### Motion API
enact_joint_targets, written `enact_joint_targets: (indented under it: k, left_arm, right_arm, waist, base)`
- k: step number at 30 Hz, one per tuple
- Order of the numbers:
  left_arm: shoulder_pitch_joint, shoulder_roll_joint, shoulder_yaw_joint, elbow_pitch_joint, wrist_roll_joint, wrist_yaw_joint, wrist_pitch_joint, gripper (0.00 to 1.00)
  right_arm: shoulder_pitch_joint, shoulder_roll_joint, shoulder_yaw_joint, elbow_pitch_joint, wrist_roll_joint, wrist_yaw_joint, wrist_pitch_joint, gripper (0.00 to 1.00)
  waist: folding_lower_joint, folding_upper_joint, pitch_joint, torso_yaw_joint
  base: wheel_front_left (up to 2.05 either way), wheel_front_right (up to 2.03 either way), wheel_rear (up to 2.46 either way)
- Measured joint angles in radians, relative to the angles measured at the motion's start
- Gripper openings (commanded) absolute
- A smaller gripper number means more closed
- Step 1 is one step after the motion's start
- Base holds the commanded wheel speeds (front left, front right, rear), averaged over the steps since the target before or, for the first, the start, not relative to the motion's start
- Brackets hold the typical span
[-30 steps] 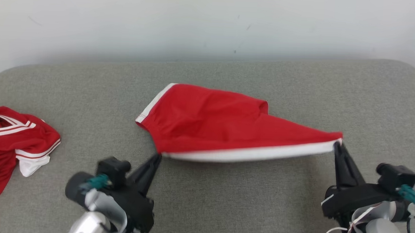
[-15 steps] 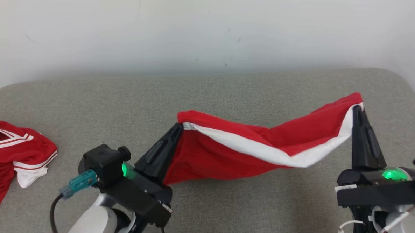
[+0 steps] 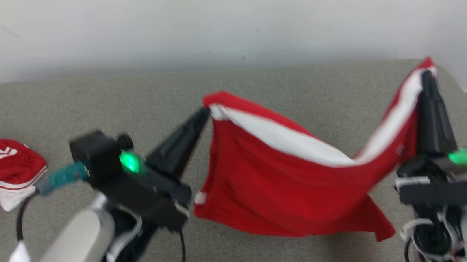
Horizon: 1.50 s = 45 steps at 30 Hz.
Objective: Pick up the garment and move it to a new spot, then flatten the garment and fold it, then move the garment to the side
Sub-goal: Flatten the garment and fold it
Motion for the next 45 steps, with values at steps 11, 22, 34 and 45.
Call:
enact_joint_targets:
  k: [11,22,34,45]
  left_arm:
    - [-0.597,-0.024,0.130,0.346,0.165,0.111,0.061,0.00]
    - [-0.492,0.007,0.046,0.432,0.190,0.062,0.056,0.00]
    - [-0.375,0.063,-0.017,0.713,0.178,0.006,0.120,0.00]
    - [-0.287,0.040,-0.045,0.727,0.156,-0.001,0.099,0.00]
  right_arm:
    - [-0.665,0.013,0.010,0.421,0.086,-0.067,0.137,0.00]
    - [-0.390,-0.044,0.046,0.453,0.083,-0.069,0.250,0.00]
    - [-0.252,-0.007,0.135,0.474,0.084,-0.073,0.326,0.00]
    - [-0.092,-0.060,0.094,0.423,0.017,-0.110,0.286,0.00]
  waist:
    - [0.0004,0.0002,0.130,-0.041]
    - [0.0002,0.0002,0.201,-0.032]
    - [0.0001,0.0002,0.256,-0.052]
    - [0.0000,0.0000,0.180,-0.045]
  base:
    - [0.00,0.00,0.00]
    - [0.00,0.00,0.00]
    - [0.00,0.00,0.00]
    - [0.00,0.00,0.00]
